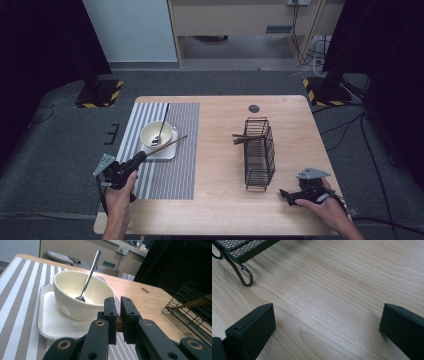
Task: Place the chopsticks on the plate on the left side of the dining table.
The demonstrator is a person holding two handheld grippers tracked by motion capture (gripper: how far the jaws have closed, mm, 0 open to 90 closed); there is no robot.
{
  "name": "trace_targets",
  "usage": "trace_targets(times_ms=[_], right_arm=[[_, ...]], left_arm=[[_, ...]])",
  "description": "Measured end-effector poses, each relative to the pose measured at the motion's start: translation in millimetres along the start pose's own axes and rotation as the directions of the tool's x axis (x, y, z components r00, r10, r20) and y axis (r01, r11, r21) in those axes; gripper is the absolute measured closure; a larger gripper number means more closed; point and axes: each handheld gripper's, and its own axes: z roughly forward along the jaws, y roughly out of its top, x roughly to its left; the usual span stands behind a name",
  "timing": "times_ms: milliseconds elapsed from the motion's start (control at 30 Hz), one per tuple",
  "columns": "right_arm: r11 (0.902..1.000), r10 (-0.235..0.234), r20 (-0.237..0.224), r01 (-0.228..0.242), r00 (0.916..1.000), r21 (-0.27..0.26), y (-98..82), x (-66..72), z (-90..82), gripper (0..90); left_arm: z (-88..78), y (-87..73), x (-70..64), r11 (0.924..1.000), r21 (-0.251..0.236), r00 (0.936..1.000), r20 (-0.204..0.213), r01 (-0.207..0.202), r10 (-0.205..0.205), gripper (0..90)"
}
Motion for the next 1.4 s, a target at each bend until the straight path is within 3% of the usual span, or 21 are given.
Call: trace_targets(times_ms=[433,700,833,1000,1400], right_arm=[[1.0000,0.000,-0.001,0.000,1.0000,0.000,0.0,0.1,0.0,0.2],[1.0000,0.001,-0.001,-0.001,1.0000,-0.001,0.0,0.1,-0.1,0.2],[1.0000,0.001,-0.001,-0.001,1.0000,-0.001,0.0,0.1,-0.1,0.2],[1.0000,0.001,-0.001,-0.001,1.0000,-0.001,-0.1,0.1,-0.1,0.2],[1.0000,0.000,-0.001,0.000,1.0000,-0.001,-0.1,0.1,-0.1,0.2]], left_arm=[[0.7,-9.8,8.9,0.9956,0.091,0.9997,0.013,-0.023,0.022,83.0],[7.2,-16.6,12.6,0.9818,0.181,0.9985,0.016,-0.055,0.053,82.7],[10.8,-20.4,14.0,0.9715,0.227,0.9977,0.020,-0.067,0.065,82.7],[13.9,-23.1,16.3,0.9647,0.254,0.9975,0.026,-0.070,0.065,82.7],[20.9,-29.6,21.9,0.9453,0.325,0.9991,0.039,-0.029,0.017,82.6]])
